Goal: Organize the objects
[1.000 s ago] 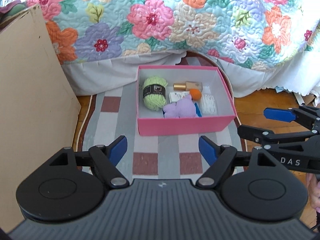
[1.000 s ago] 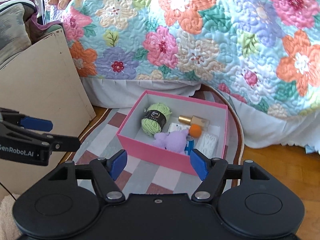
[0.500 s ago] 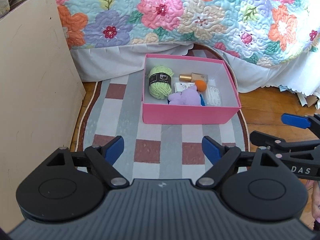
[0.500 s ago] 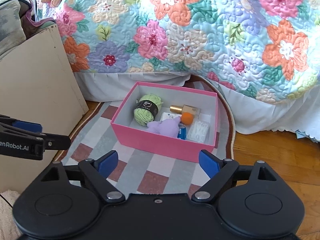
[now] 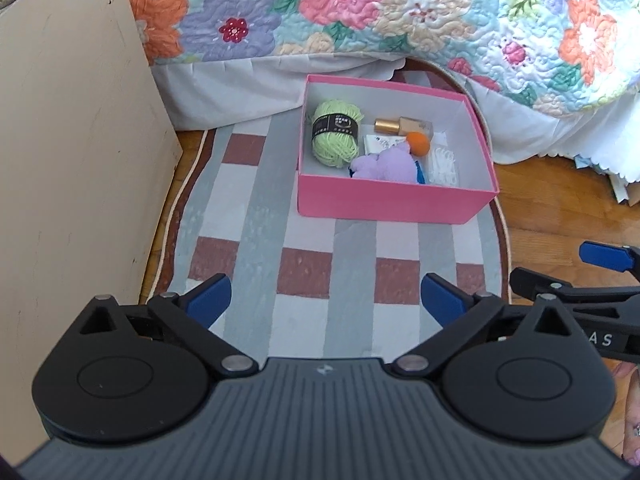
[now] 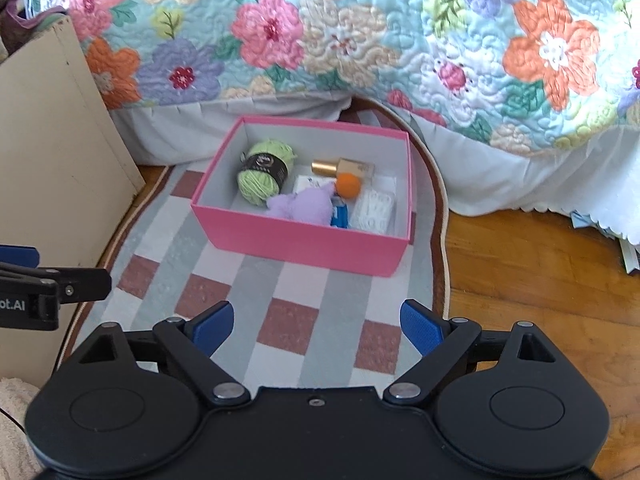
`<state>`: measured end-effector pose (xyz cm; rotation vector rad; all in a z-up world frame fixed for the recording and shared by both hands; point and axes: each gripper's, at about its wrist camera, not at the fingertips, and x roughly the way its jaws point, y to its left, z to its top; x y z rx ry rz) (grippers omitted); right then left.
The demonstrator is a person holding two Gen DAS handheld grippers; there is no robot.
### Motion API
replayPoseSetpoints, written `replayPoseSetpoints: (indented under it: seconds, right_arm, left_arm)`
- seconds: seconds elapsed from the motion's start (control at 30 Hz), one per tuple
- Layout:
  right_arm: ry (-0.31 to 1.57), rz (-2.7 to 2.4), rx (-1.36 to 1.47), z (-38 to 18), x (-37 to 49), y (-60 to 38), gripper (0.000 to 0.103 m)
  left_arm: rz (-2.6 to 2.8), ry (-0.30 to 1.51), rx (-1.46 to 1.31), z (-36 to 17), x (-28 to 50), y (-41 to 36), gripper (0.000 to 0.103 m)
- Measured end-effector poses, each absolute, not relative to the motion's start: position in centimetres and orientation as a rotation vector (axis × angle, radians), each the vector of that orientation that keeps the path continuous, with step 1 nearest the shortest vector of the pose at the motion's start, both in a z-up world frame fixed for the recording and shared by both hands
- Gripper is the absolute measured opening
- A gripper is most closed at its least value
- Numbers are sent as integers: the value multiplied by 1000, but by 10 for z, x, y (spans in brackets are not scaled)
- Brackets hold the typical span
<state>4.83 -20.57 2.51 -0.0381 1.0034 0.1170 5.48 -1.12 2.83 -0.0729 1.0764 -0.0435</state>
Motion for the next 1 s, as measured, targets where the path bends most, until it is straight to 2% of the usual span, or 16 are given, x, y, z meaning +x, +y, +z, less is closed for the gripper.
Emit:
replayPoseSetpoints:
  seconds: [1.0]
  right_arm:
    - [1099, 72, 0, 25, 31, -212, 93]
  left_arm:
    - [-53, 1123, -11, 25, 32, -12, 103]
